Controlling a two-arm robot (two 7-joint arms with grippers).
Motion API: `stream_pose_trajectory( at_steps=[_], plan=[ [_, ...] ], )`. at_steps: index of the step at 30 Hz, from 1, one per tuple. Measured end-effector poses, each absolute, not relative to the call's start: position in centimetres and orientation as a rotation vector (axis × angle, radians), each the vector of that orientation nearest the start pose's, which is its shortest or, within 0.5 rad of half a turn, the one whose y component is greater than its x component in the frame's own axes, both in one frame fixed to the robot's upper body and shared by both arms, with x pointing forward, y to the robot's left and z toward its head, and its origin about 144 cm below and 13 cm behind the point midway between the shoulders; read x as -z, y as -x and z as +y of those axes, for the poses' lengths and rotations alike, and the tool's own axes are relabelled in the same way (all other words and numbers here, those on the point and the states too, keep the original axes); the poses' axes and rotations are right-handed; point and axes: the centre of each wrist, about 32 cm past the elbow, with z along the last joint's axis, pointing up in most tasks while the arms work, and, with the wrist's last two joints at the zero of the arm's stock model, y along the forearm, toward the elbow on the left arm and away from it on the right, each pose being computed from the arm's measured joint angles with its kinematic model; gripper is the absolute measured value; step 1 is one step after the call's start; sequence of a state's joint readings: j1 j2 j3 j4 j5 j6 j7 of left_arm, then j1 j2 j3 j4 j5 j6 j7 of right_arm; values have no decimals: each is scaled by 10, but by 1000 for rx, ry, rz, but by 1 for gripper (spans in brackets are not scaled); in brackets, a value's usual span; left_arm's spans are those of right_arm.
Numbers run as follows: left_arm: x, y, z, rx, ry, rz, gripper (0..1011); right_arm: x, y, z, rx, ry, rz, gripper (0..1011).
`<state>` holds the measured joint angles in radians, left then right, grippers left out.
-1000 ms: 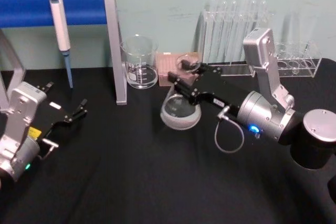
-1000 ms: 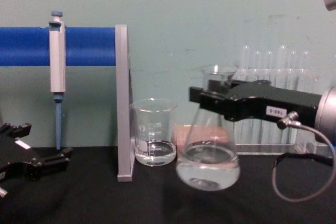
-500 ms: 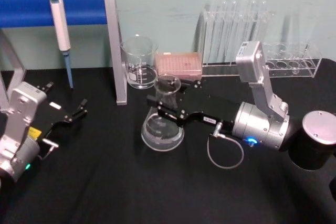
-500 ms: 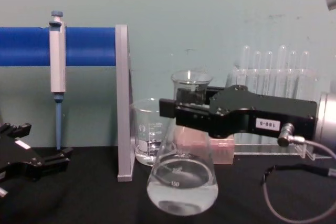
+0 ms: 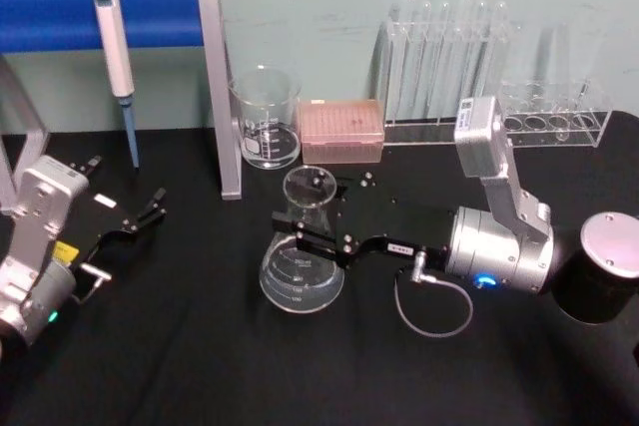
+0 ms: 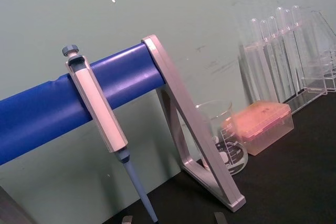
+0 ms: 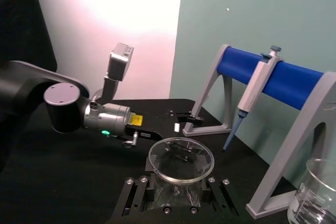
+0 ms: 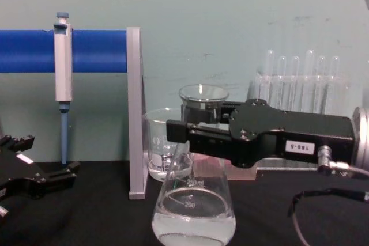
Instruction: Grasp the erlenmeyer flask with one hand, shake it three times, then place it back.
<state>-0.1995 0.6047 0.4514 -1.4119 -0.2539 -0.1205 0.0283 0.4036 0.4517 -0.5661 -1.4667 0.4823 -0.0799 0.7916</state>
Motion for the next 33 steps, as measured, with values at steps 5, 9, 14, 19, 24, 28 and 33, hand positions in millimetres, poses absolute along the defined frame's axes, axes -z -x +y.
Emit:
stream_pose_trajectory(
  at_steps=[5,9,14,19,24,28,33],
  plan=[
    [-1140,-489,310,-1248,-304,-285,1001,-1205,-531,-217,306,17,-153,457],
    [-1140,-489,310,-1248,-304,-285,1001,-1205,-530,-217,299,17,-155,457],
    [-1140,-489,310,-1248,-304,-285,1001,-1205,-529,-217,305,16,-156,457],
    [-1140,-489,310,-1248,-305,-285,1001,-1205,-529,-216,327,11,-156,457],
    [-1140,-489,310,-1248,-305,-285,1001,-1205,-528,-217,368,8,-152,457],
    [-1140,-489,310,-1248,-304,-285,1001,-1205,-529,-217,410,5,-143,457],
    [-1140,-489,310,-1248,-304,-285,1001,-1205,-531,-218,469,2,-132,456]
  ],
)
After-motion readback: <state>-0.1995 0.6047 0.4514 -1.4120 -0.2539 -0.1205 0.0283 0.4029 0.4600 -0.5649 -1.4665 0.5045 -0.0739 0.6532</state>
